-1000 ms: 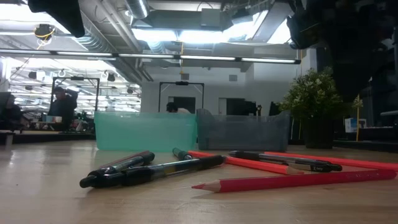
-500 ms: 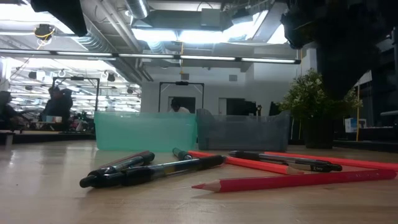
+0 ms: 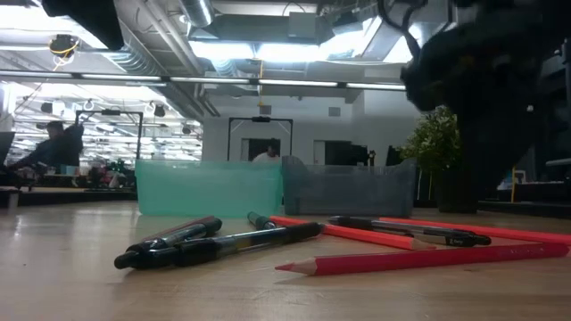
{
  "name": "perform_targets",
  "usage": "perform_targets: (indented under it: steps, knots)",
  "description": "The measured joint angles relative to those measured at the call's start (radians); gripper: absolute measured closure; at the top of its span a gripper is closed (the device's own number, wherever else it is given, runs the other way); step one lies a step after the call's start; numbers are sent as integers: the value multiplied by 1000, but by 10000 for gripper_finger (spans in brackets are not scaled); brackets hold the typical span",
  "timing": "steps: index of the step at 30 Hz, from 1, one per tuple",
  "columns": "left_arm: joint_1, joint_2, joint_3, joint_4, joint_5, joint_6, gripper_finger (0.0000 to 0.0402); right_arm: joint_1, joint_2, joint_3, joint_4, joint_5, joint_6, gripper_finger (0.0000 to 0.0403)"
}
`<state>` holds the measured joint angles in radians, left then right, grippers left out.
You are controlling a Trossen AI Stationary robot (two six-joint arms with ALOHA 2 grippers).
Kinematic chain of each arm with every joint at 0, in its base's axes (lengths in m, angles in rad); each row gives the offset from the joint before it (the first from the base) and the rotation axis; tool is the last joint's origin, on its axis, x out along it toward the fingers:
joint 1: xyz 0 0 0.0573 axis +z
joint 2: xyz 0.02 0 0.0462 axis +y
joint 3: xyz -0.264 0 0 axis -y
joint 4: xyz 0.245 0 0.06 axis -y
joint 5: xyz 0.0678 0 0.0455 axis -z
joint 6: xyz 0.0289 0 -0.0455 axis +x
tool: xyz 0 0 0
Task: Sort pens & pencils
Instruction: Put the black pen into the black bin
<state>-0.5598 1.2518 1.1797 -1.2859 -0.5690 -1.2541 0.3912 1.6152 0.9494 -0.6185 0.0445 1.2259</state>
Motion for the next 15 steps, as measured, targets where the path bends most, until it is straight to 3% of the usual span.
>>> perform_targets:
  steps: [7,15]
  knots:
    - [0,13,-1,-4,0,2,360,-21,62,-4,29,-106,0,242]
    - [0,25,-1,-4,0,7,360,-23,82,-3,23,-126,0,242]
